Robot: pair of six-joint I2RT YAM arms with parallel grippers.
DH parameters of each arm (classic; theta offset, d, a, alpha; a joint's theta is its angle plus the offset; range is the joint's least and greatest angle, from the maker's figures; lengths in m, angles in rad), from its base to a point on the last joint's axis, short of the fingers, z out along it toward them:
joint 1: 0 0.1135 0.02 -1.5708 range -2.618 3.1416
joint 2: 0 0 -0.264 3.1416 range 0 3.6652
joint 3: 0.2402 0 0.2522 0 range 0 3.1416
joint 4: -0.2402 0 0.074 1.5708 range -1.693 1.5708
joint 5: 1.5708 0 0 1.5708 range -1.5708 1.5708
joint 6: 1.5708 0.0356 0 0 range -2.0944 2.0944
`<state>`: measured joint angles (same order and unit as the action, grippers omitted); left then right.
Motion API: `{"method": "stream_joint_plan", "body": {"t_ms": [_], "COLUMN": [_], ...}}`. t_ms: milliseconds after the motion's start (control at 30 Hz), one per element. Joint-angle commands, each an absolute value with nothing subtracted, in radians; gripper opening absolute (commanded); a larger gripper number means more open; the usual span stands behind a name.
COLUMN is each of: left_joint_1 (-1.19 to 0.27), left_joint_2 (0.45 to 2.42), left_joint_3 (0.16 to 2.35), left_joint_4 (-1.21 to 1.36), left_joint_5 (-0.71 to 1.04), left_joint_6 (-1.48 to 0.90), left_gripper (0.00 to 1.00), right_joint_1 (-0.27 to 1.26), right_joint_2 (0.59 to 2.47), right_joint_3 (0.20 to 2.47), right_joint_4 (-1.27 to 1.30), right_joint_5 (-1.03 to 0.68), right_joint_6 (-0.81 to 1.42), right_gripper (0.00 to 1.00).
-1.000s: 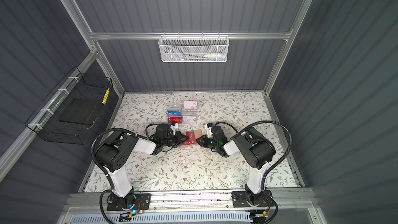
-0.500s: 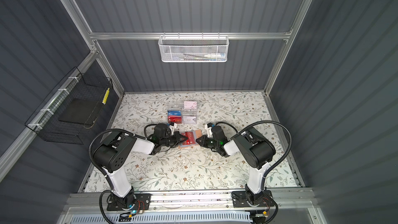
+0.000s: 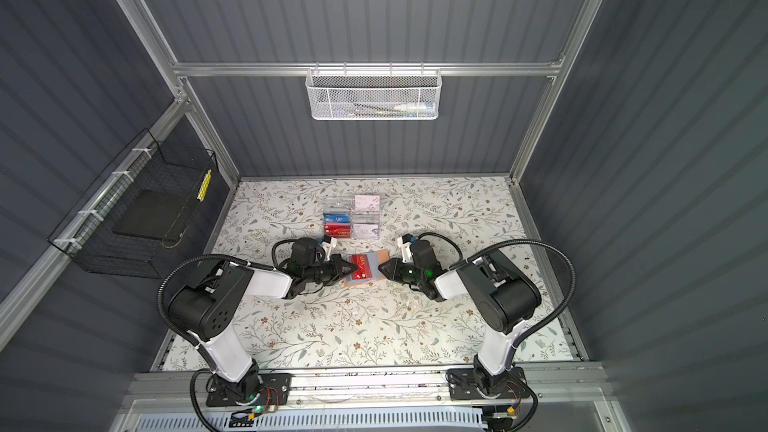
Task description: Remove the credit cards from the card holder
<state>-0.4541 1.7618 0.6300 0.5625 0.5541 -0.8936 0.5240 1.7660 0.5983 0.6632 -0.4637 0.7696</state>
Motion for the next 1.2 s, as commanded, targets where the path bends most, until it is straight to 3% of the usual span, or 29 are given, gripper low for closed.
{"method": "stream_joint_plan", "body": {"t_ms": [0,400,700,900,1167], "left_joint_1": [-0.439,-0.434,-0.425,-0.417,-0.414], "left_joint_2": [1.752,1.660,1.613,1.572,1.526], "left_joint_3": [0.618,0.677,0.784,0.879,1.002], "left_joint_4": [0.422,0.269,0.044,-0.131,-0.283], "left_joint_5": [0.533,0.558,0.534,0.477,0.406], "left_joint_6": [-0.837,-0.748,-0.614,-0.508,-0.430], "left_gripper": [0.00,0.00,0.00,0.00,0.00], "right_joint_1": [0.519,0.520,0.522,0.531,0.550], "right_joint_2": [1.723,1.615,1.526,1.453,1.341], "right_joint_3": [0.599,0.588,0.589,0.589,0.625], "right_joint_4": [0.609,0.539,0.477,0.416,0.269], "right_joint_5": [-0.454,-0.446,-0.428,-0.414,-0.352], "right_joint_6": [0.735,0.715,0.702,0.697,0.677], "right_gripper": [0.33,0.53,0.74,0.98,0.99]}}
